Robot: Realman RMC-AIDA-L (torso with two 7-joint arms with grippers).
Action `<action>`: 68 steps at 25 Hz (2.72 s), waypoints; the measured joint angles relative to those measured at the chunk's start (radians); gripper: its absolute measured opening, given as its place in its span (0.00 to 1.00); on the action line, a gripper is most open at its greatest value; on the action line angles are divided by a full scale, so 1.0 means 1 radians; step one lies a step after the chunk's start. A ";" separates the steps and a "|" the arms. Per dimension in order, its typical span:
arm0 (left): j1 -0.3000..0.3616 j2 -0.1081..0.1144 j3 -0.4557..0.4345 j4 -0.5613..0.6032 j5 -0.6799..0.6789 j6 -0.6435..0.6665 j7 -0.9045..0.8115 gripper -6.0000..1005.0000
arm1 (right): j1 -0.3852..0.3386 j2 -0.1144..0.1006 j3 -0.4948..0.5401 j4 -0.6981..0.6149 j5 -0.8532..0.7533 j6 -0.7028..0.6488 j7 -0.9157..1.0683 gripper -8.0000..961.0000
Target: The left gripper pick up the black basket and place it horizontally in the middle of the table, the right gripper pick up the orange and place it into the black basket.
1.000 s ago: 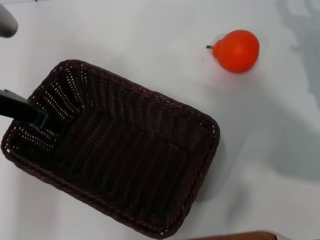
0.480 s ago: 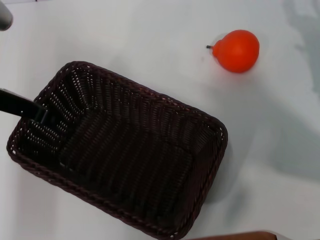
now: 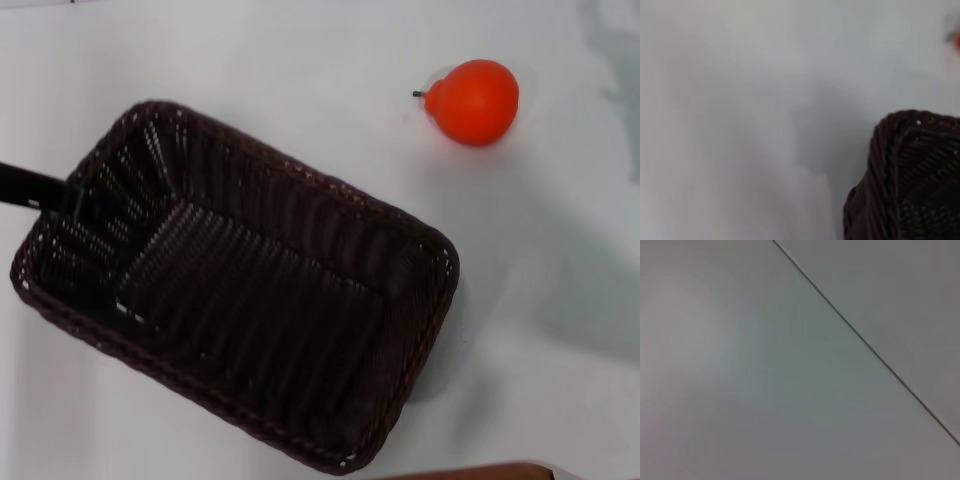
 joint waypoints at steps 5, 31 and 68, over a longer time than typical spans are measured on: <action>-0.017 0.002 -0.134 0.025 -0.052 -0.019 -0.067 0.16 | -0.004 -0.002 0.007 0.007 0.000 0.002 0.012 0.81; 0.181 -0.008 -0.142 -0.122 -0.083 -0.012 -0.350 0.19 | 0.011 -0.012 0.003 0.077 -0.005 -0.054 0.047 0.80; 0.233 -0.002 -0.169 0.047 -0.285 -0.007 -0.298 0.68 | -0.026 -0.035 -0.123 0.147 -0.120 -0.053 0.047 0.80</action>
